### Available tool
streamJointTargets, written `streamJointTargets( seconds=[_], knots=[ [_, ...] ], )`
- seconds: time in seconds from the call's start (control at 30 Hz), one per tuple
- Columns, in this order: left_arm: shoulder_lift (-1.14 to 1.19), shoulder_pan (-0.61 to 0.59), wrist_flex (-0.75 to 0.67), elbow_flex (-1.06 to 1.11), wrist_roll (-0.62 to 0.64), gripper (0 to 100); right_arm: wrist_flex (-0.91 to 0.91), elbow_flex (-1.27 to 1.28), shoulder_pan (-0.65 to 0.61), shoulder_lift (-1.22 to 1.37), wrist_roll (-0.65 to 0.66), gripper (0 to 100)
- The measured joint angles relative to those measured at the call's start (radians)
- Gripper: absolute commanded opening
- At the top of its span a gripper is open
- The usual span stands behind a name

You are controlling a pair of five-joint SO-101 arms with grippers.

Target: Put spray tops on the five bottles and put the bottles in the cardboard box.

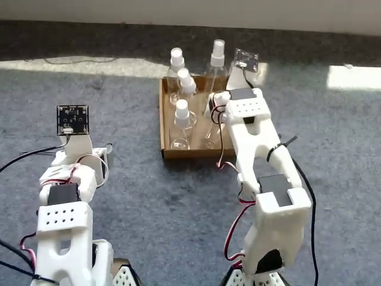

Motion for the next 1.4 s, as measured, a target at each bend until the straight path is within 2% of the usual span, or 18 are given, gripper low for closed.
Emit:
streamJointTargets(
  seconds=[0.27, 0.6, 0.93, 1.03, 1.23, 1.4],
  knots=[
    [0.0, 0.0, 0.0, 0.0, 0.0, 20, 0.003, 0.0, 0.0, 0.0, -0.003, 14.2],
    [0.0, 0.0, 0.0, 0.0, 0.0, 20, 0.126, -0.06, 0.029, -0.046, -0.003, 14.2],
    [0.0, 0.0, 0.0, 0.0, 0.0, 20, 0.219, -0.06, 0.112, -0.189, -0.003, 14.2],
    [0.0, 0.0, 0.0, 0.0, 0.0, 20, 0.258, -0.06, 0.172, -0.218, -0.002, 14.2],
    [0.0, 0.0, 0.0, 0.0, 0.0, 20, 0.341, -0.06, 0.298, -0.249, 0.19, 14.2],
    [0.0, 0.0, 0.0, 0.0, 0.0, 20, 0.448, -0.06, 0.327, -0.249, 0.548, 14.2]
  ],
)
